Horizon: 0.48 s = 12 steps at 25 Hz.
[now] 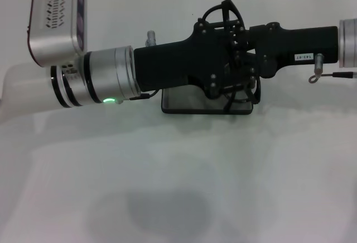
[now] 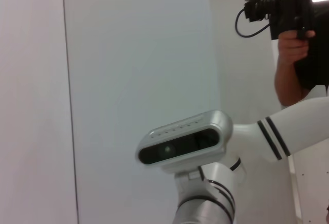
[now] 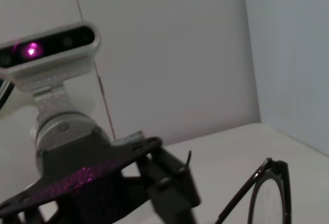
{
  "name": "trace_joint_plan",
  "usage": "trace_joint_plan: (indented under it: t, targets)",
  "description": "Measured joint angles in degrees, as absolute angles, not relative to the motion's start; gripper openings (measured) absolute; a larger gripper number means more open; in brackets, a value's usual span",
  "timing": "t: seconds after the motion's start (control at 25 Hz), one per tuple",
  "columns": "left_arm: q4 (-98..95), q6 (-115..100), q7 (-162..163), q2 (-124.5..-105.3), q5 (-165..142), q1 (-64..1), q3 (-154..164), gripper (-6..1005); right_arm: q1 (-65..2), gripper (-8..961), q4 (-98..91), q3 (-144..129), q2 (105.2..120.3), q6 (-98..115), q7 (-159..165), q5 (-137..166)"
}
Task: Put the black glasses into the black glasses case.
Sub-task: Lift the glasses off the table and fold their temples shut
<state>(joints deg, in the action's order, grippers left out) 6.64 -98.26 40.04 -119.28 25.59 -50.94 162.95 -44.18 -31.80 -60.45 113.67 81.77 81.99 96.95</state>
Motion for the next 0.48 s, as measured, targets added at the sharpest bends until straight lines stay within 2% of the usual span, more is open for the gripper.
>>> trace_joint_plan:
  t: [0.48]
  targets:
    - [7.0,-97.6,40.5,-119.45,25.9,-51.1,162.9,563,-44.0,109,-34.1,-61.1,113.78,86.6,81.9,99.3]
